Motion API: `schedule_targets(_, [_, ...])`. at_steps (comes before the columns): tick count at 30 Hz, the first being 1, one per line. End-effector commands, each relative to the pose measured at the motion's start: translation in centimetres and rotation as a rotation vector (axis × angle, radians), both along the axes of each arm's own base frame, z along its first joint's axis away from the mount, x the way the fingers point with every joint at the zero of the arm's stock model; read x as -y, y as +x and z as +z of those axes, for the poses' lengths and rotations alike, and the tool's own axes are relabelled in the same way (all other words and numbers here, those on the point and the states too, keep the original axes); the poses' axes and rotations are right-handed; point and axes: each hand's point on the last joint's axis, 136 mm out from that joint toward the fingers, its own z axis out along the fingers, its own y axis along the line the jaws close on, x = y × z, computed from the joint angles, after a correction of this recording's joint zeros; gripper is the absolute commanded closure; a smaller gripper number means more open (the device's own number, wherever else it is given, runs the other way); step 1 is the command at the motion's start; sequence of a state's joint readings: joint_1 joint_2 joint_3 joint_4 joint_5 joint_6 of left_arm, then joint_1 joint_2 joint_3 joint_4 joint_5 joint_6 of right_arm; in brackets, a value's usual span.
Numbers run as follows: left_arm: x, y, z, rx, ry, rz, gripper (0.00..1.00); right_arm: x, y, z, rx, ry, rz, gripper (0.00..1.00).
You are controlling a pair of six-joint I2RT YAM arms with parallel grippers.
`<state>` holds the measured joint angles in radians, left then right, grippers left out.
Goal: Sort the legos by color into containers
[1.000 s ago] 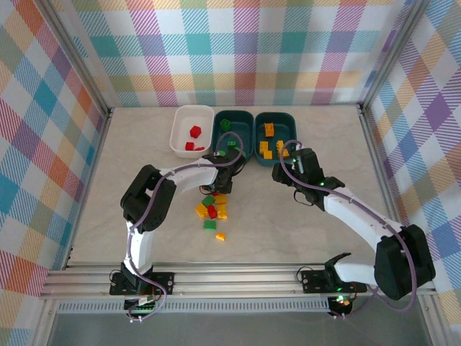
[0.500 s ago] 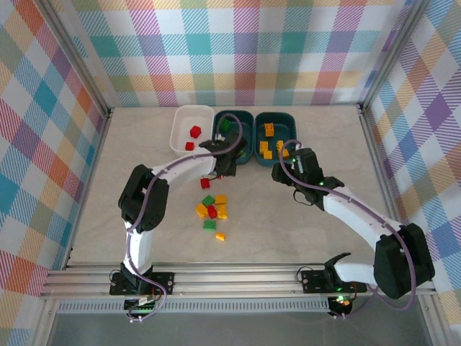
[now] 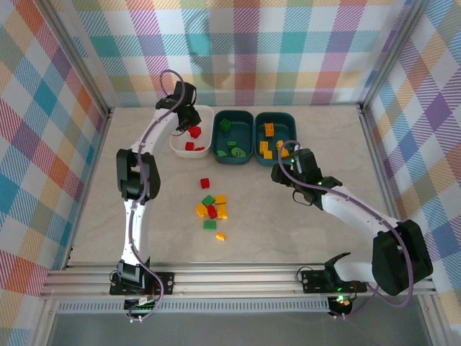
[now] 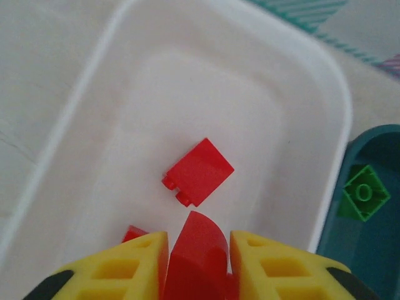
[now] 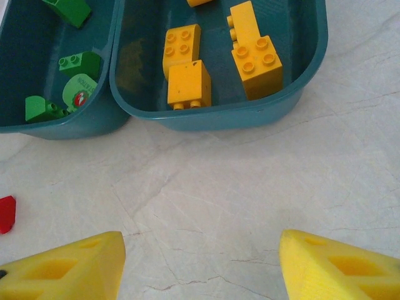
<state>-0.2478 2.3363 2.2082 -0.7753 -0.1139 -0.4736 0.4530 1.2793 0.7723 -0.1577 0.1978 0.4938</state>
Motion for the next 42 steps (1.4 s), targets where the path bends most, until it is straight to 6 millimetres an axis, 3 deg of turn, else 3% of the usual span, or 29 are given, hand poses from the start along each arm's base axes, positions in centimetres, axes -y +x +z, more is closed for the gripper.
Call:
schedule_targets(1, [1.7,-0.8,0.8,-0.036,-0.027,-0.103,0.51,-0.2,-0.1,0.2,0.015,0.012,0.003,0.34])
schedule_targets(4, [1.1,-0.6,4.0,0.034,0.005,-0.112,0.30,-0.2,-0.2,0.3,0.020,0.015,0.005,0.34])
schedule_targets(7, [0.7,-1.7,7.3,0.083,-0.004,-0.104,0.23,-0.4,-0.2,0.4,0.019,0.019,0.010,0.34])
schedule_targets(9, [1.0,-3.8,9.0,0.110,-0.041,-0.100,0.21,-0.5,-0.2,0.3,0.017,0.026,0.015,0.34])
schedule_targets(11, [1.7,-6.7,9.2,0.127,-0.072,-0.101,0.18,-0.7,-0.2,0.3,0.016,0.027,0.019,0.34])
schedule_targets(14, [3.6,-12.0,6.0,0.091,-0.090,-0.130,0.17,-0.8,-0.3,0.0,0.008,0.025,0.021,0.34])
schedule_targets(18, [5.6,-18.7,-1.3,-0.069,-0.074,-0.159,0.17,-1.2,-0.2,-0.5,-0.006,0.032,0.029,0.34])
schedule_targets(21, [6.2,-21.9,-5.3,-0.162,0.023,-0.192,0.18,-1.6,-0.2,-0.7,-0.014,0.042,0.037,0.34])
schedule_targets(23, [5.9,-23.1,-7.0,-0.206,0.109,-0.206,0.20,-1.7,-0.2,-0.7,-0.015,0.046,0.040,0.34])
schedule_targets(27, [5.8,-24.2,-9.9,-0.253,0.146,-0.209,0.23,-1.7,-0.3,-0.6,-0.014,0.050,0.041,0.34])
schedule_targets(30, [5.9,-23.8,-11.2,-0.220,0.153,-0.213,0.31,-1.7,-0.2,-0.8,-0.014,0.047,0.039,0.34])
schedule_targets(37, [5.9,-21.8,-11.4,-0.137,0.183,-0.207,0.33,-1.5,0.0,-1.5,-0.027,0.022,0.034,0.34])
schedule_targets(42, [5.9,-21.1,-12.1,-0.157,0.194,-0.207,0.42,-1.5,0.0,-1.7,-0.033,0.020,0.033,0.34])
